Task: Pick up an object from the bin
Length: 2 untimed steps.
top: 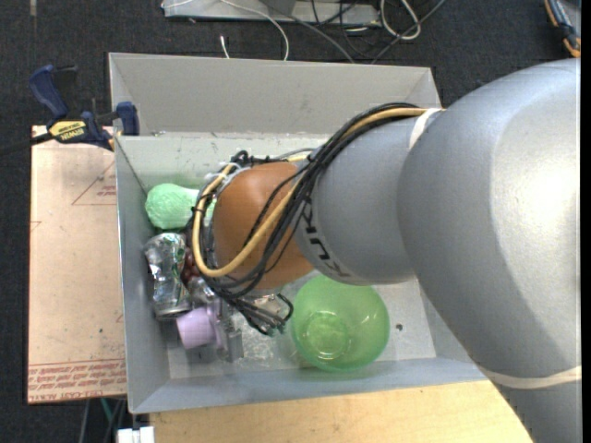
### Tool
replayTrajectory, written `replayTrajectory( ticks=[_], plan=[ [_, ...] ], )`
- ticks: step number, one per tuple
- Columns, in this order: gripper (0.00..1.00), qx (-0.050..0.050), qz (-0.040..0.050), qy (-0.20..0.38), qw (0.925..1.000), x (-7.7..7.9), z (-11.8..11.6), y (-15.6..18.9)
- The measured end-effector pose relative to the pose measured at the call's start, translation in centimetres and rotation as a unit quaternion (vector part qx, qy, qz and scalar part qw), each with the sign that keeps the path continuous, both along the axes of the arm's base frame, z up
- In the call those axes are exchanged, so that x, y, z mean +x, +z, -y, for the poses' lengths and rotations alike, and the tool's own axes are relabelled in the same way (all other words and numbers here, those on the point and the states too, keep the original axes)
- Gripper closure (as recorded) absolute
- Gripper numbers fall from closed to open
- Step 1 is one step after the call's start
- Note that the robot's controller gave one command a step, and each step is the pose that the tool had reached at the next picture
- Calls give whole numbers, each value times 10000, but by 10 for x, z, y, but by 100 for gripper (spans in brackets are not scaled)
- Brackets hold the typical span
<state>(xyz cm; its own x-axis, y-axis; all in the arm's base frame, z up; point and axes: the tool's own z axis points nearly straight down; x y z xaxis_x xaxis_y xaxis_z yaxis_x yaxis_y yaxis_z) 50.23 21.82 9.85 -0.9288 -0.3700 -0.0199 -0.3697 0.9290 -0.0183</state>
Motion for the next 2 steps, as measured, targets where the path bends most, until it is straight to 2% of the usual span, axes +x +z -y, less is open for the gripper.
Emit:
replayTrajectory(
  ticks=[1, 2],
  plan=[
    [100, -9, -26, -1, 10000, -1, 0, 35],
    [100, 3, 1, -2, 10000, 0, -1, 77]
  ],
)
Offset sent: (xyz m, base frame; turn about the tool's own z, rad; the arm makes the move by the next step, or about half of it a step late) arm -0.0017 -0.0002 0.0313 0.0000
